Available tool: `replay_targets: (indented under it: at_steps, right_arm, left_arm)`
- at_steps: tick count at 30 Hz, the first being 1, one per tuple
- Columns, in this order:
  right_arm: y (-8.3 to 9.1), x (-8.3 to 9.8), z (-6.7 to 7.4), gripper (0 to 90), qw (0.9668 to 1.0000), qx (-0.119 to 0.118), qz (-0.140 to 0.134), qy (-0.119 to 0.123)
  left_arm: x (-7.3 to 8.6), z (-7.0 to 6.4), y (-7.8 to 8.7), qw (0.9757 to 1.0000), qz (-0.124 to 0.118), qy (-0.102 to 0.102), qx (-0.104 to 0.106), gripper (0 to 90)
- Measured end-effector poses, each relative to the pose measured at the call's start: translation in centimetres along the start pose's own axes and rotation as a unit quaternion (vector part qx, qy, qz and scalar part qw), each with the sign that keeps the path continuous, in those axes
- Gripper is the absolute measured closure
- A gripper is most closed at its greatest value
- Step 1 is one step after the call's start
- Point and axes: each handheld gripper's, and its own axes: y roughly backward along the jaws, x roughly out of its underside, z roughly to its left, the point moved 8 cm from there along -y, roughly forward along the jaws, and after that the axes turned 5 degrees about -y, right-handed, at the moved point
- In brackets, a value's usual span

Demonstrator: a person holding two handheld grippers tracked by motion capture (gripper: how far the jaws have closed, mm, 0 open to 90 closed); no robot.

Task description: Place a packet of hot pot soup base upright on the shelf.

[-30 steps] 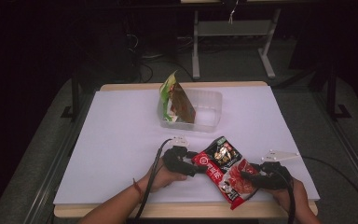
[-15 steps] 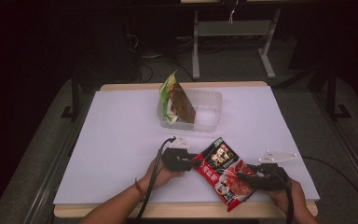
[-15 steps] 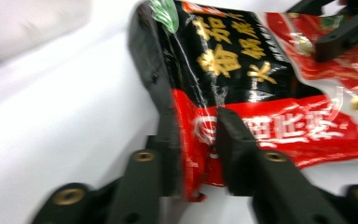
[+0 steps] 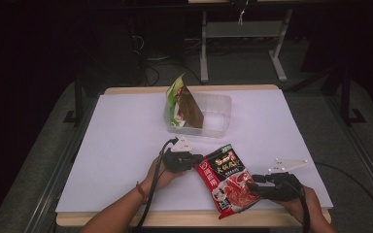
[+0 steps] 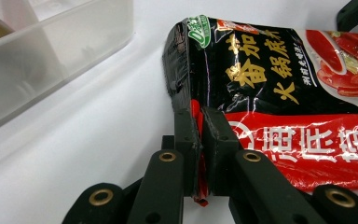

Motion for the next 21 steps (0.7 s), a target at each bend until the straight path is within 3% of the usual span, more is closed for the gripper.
replay_targets:
  at_steps: [4, 8, 9, 15, 16, 17, 18, 19, 21]
  right_arm:
    - [0.6, 0.0, -0.4, 68.2, 0.9990, 0.031, 0.001, 0.031]
    - [0.8, 0.0, -0.7, 71.6, 0.9985, 0.045, -0.002, 0.032]
    - [0.9, 0.0, -0.9, 74.6, 0.9974, 0.063, -0.001, 0.035]
    - [0.2, 0.8, -0.9, 74.9, 0.9984, 0.045, 0.026, 0.022]
    - [0.1, 0.8, -0.9, 76.2, 0.9982, 0.049, 0.029, 0.021]
    - [0.0, 0.8, -0.8, 77.6, 0.9981, 0.049, 0.028, 0.023]
    - [0.0, 0.8, -0.8, 78.0, 0.9982, 0.048, 0.028, 0.025]
    - [-0.1, 0.8, -0.7, 78.2, 0.9981, 0.049, 0.027, 0.026]
    - [-0.3, 1.0, -0.7, 80.6, 0.9980, 0.049, 0.029, 0.028]
  left_arm:
    - [-0.1, 0.3, 0.1, 1.0000, 0.002, -0.006, -0.004, 85.1]
    - [0.0, 1.0, 0.4, 1.0000, 0.000, 0.000, -0.009, 85.5]
    - [0.1, 1.5, 0.5, 0.9999, 0.000, 0.003, -0.013, 85.4]
    - [0.3, 2.6, 1.0, 0.9993, -0.017, 0.030, -0.014, 82.3]
    - [0.3, 2.6, 1.0, 0.9993, -0.017, 0.030, -0.014, 77.4]
    - [0.4, 2.5, 1.0, 0.9986, -0.023, 0.047, 0.007, 65.0]
    - [0.4, 2.5, 1.0, 0.9986, -0.023, 0.047, 0.007, 54.5]
    - [0.9, 2.0, 0.9, 0.9979, -0.011, 0.054, 0.032, 48.8]
    - [1.3, 1.5, 0.7, 0.9970, 0.000, 0.060, 0.050, 39.2]
